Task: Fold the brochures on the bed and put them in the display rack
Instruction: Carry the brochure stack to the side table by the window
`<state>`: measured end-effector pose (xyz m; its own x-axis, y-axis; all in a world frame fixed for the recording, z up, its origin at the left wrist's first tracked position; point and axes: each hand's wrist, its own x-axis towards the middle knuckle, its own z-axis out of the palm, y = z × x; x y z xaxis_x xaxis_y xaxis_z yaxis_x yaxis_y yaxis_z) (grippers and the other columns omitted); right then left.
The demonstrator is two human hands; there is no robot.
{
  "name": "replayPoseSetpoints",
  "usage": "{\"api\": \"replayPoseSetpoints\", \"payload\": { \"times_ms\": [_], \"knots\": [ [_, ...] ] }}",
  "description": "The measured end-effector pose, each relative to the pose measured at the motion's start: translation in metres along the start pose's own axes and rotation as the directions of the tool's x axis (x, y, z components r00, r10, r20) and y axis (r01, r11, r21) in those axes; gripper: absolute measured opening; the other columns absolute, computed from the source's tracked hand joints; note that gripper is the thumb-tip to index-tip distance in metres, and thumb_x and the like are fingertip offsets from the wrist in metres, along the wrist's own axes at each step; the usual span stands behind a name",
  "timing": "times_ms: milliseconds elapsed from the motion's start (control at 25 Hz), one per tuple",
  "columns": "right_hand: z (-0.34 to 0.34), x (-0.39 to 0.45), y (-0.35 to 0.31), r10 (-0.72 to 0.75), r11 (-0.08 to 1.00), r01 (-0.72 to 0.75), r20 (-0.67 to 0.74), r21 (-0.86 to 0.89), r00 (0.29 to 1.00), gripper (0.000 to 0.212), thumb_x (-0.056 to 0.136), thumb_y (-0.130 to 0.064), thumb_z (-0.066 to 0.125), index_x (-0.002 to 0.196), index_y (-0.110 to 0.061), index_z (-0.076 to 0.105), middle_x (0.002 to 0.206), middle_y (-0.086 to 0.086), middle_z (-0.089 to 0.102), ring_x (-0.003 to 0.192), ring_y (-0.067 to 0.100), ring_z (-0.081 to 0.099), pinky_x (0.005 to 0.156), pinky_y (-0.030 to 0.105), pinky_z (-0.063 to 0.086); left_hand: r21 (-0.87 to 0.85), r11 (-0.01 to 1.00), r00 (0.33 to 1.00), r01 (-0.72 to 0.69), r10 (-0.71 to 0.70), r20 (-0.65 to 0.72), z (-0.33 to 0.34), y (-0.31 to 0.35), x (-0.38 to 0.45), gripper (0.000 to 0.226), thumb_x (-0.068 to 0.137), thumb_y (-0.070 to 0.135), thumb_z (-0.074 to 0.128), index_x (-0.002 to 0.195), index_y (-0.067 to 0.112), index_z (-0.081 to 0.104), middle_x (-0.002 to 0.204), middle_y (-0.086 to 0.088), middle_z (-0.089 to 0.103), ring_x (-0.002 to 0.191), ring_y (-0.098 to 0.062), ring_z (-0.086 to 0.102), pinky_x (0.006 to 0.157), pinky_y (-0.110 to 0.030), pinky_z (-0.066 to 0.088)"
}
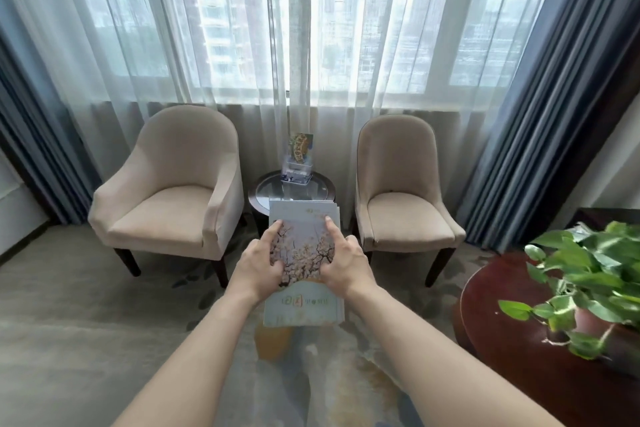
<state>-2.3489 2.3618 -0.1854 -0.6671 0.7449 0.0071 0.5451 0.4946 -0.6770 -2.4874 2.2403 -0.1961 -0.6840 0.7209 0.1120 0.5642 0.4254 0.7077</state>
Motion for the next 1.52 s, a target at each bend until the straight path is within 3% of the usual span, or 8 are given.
{"api": "replayPoseSetpoints", "payload": {
  "times_ms": [440, 800, 1080, 1200, 1320, 1520],
  "knots": [
    [0.033, 0.203, -0.002, -0.018, 1.000, 0.018, 0.041, -0.006, 0.999, 0.090, 0.086, -0.017, 0.059, 0.155, -0.048, 0.011, 0.113, 0.003, 0.041, 0.087, 0.021, 0.049, 0.079, 0.029, 0.041, 0.034, 0.999, 0.999, 0.035, -0.035, 0.004, 0.016, -0.044, 0.196, 0.081, 0.085, 0.011, 0.057, 0.153, 0.039, 0.026, 0.126, -0.009, 0.054, 0.119, -0.026, 0.053, 0.101, -0.041, 0.047],
    [0.040, 0.361, -0.008, -0.031, 0.999, 0.033, 0.056, -0.043, 0.998, 0.091, 0.087, -0.017, 0.061, 0.157, -0.044, 0.010, 0.111, 0.001, 0.040, 0.089, 0.020, 0.049, 0.083, 0.029, 0.041, 0.068, 0.996, 0.998, 0.057, -0.057, -0.003, 0.028, -0.063, 0.351, 0.081, 0.085, 0.011, 0.059, 0.154, 0.039, 0.025, 0.124, -0.007, 0.054, 0.118, -0.025, 0.054, 0.099, -0.037, 0.045],
    [0.076, 0.477, -0.024, 0.012, 1.000, -0.011, 0.059, -0.029, 0.998, 0.092, 0.087, -0.017, 0.061, 0.156, -0.048, 0.008, 0.116, 0.001, 0.039, 0.097, 0.020, 0.052, 0.083, 0.030, 0.045, 0.050, 0.999, 1.000, 0.022, -0.023, 0.015, 0.027, -0.107, 0.471, 0.081, 0.084, 0.009, 0.060, 0.154, 0.035, 0.028, 0.124, -0.004, 0.054, 0.117, -0.022, 0.054, 0.089, -0.022, 0.038],
    [0.096, 0.529, -0.036, 0.041, 0.999, -0.039, 0.058, -0.029, 0.997, 0.093, 0.086, -0.016, 0.061, 0.156, -0.047, 0.008, 0.121, 0.004, 0.042, 0.107, 0.024, 0.055, 0.094, 0.036, 0.047, 0.051, 0.998, 0.999, 0.022, -0.025, 0.048, 0.022, -0.130, 0.526, 0.081, 0.085, 0.011, 0.059, 0.154, 0.036, 0.026, 0.119, -0.001, 0.051, 0.118, -0.024, 0.053, 0.094, -0.028, 0.042],
    [0.112, 0.576, -0.043, 0.077, 0.997, -0.076, 0.052, -0.025, 0.996, 0.093, 0.086, -0.016, 0.062, 0.156, -0.046, 0.009, 0.116, 0.002, 0.040, 0.107, 0.024, 0.055, 0.094, 0.035, 0.047, 0.083, 0.997, 0.997, -0.008, 0.001, 0.078, 0.019, -0.148, 0.576, 0.080, 0.086, 0.012, 0.059, 0.155, 0.034, 0.025, 0.126, -0.008, 0.052, 0.120, -0.025, 0.051, 0.102, -0.035, 0.042],
    [0.140, 0.649, -0.038, 0.104, 0.994, -0.102, 0.079, -0.032, 0.991, 0.093, 0.086, -0.016, 0.063, 0.157, -0.044, 0.009, 0.119, 0.003, 0.043, 0.111, 0.023, 0.051, 0.096, 0.035, 0.044, 0.086, 0.996, 0.990, 0.031, -0.043, 0.137, 0.030, -0.179, 0.647, 0.080, 0.087, 0.013, 0.058, 0.156, 0.034, 0.023, 0.115, -0.004, 0.049, 0.113, -0.024, 0.053, 0.098, -0.034, 0.044]
  ]
}}
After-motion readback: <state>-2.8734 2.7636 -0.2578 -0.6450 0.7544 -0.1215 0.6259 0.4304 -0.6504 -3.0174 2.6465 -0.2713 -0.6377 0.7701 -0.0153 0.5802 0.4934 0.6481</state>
